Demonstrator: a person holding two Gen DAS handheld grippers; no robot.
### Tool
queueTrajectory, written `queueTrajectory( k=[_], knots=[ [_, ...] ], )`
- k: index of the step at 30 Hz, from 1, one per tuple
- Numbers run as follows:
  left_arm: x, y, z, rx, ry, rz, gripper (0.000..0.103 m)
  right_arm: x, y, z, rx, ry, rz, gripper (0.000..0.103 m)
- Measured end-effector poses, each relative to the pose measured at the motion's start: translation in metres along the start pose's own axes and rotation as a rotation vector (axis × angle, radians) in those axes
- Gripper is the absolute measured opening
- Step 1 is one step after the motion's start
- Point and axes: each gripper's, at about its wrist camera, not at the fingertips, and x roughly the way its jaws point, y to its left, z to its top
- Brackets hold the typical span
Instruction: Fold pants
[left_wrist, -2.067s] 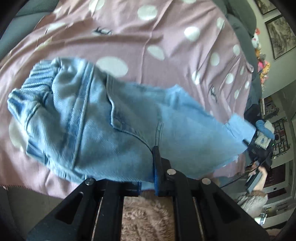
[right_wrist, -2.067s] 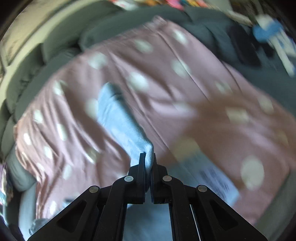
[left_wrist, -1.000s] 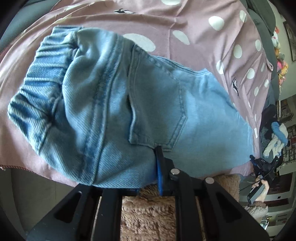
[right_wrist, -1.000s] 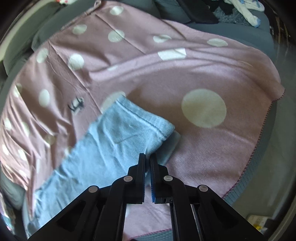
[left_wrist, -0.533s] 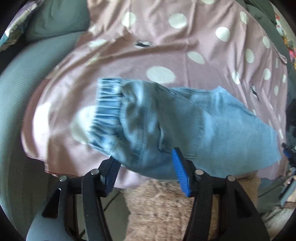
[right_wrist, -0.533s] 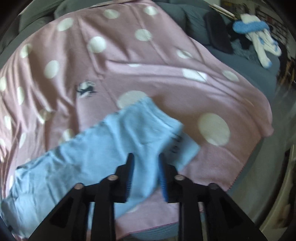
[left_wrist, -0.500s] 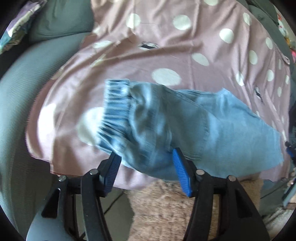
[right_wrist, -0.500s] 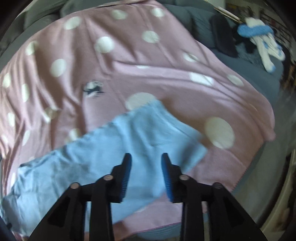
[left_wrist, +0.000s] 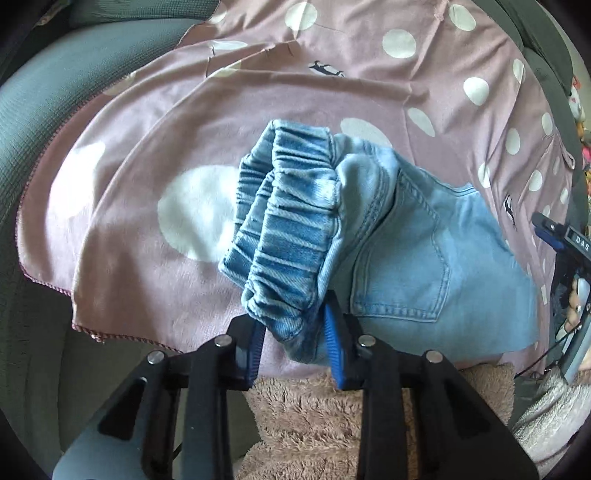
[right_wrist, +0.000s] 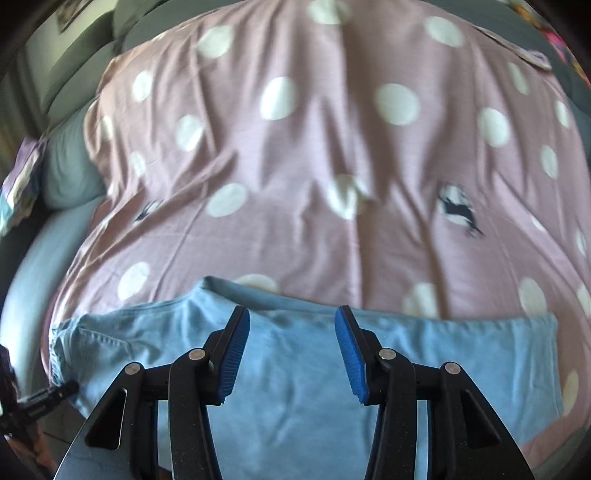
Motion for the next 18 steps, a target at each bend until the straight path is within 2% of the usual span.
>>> queueTrajectory(
  k=[2,6,7,11,13,15,18],
  knots=[
    [0.0,0.004,0.002,-0.032,0.012,-0.028,0.03,0.014,0.014,0.004,-0.034,0.028,0.027,0.048],
    [-0.007,0.0,0.006,-0.005,0.046,-0.029,0.033,0.039,0.039,0.007,-0.067,0.09,0.096,0.048],
    [-0.014,-0.001,0.008,0.003,0.052,-0.027,0.038,0.046,0.044,0.008,-0.077,0.11,0.111,0.048],
    [-0.048,-0.005,0.017,0.035,-0.024,-0.023,0.058,0.064,0.063,0.012,-0.111,0.147,0.099,0.048],
    [-0.06,-0.008,0.028,0.057,-0.069,-0.043,0.066,0.074,0.069,0.013,-0.123,0.17,0.133,0.048],
    [-0.06,-0.008,0.043,0.062,-0.09,-0.053,0.067,0.082,0.073,0.015,-0.135,0.197,0.135,0.048],
    [-0.043,-0.007,0.063,0.055,-0.074,-0.054,0.066,0.089,0.074,0.017,-0.146,0.213,0.115,0.048]
  ],
)
